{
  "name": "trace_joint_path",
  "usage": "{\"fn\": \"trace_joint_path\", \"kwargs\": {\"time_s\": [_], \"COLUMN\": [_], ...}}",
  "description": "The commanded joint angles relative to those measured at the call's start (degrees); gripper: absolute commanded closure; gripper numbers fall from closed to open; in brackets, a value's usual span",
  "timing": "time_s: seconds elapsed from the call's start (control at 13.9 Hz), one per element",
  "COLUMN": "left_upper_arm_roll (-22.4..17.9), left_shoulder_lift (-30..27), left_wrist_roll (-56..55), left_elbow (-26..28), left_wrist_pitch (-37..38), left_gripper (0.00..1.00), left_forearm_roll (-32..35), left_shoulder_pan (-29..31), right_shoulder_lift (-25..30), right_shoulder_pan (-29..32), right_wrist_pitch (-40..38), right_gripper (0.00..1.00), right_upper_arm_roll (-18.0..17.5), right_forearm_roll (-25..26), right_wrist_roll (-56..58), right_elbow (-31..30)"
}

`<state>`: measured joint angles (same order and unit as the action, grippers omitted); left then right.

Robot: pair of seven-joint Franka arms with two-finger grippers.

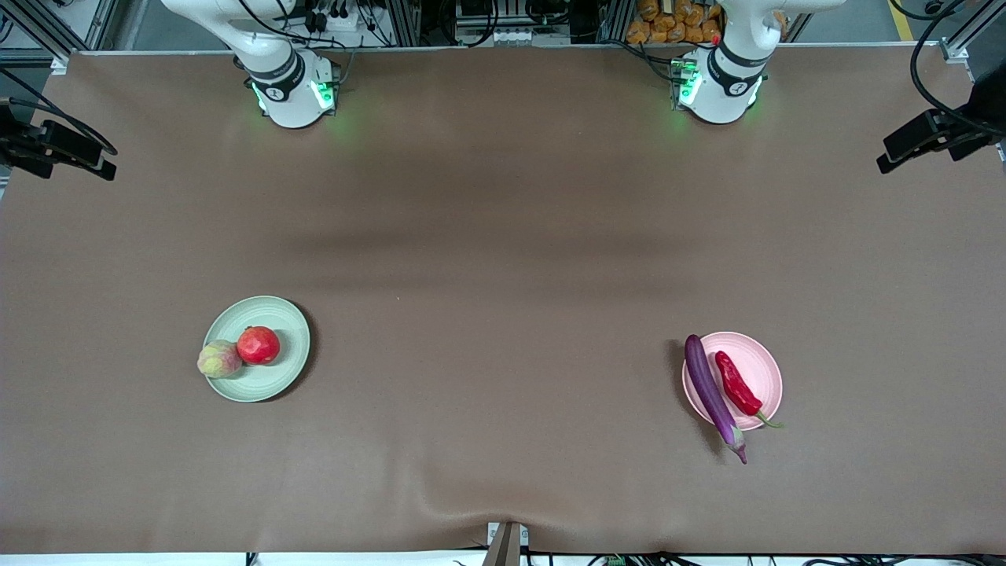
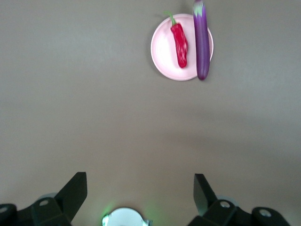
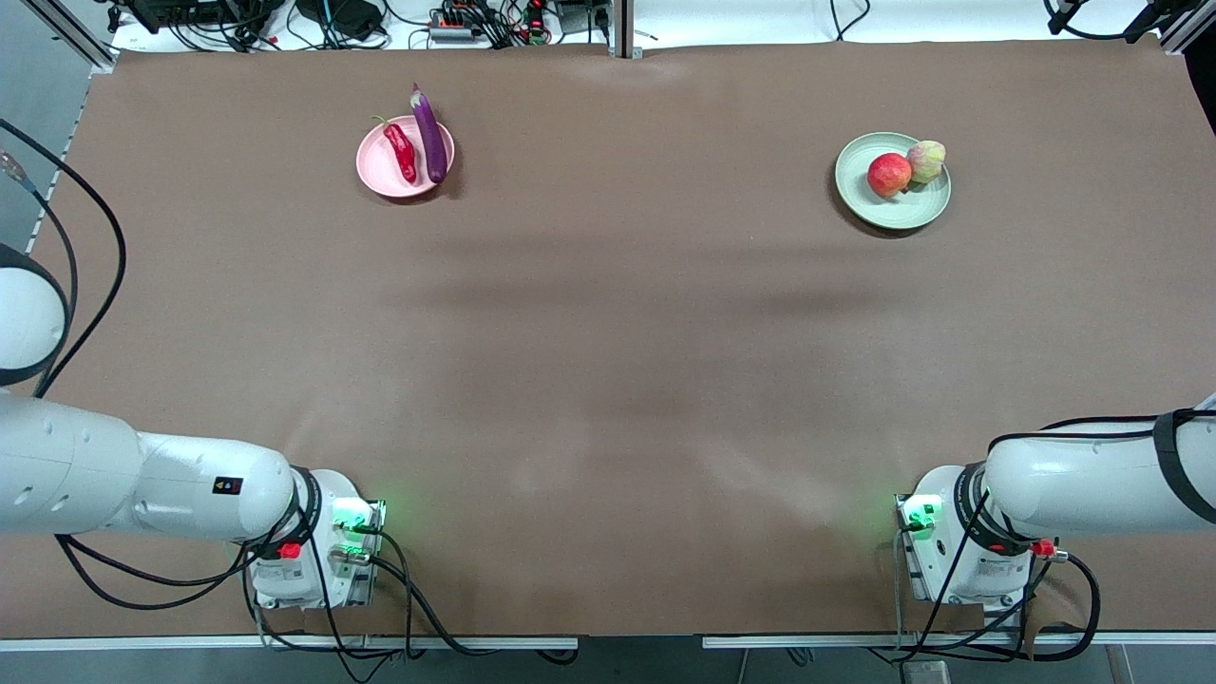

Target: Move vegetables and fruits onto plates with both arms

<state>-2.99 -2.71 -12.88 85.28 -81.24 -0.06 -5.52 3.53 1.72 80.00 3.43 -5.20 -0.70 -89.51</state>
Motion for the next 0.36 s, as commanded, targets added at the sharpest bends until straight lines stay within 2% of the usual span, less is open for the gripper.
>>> {"fn": "trace_joint_path", "kwargs": {"time_s": [0.0,0.29], "left_upper_arm_roll": [0.4,0.4], "left_shoulder_lift": [-0.6,-0.4], "left_wrist_roll": [1.0,2.1], "left_elbow": [0.5,0.7], "left_wrist_pitch": [-3.1,-3.7], "left_gripper": [0.00,0.00], "left_forearm_roll": [1.4,1.4], "left_shoulder_pan": [-0.2,-0.7], "right_shoulder_lift": [-0.3,-1.0], "right_shoulder_pan": [0.8,0.5], "right_wrist_pitch": [-0.9,-2.3], "right_gripper": [0.00,0.00], "right_upper_arm_roll": [-1.0,-1.1], "right_forearm_roll": [0.9,1.0], "right_wrist_roll": [-0.8,-1.0], "right_elbow": [1.1,0.9]}}
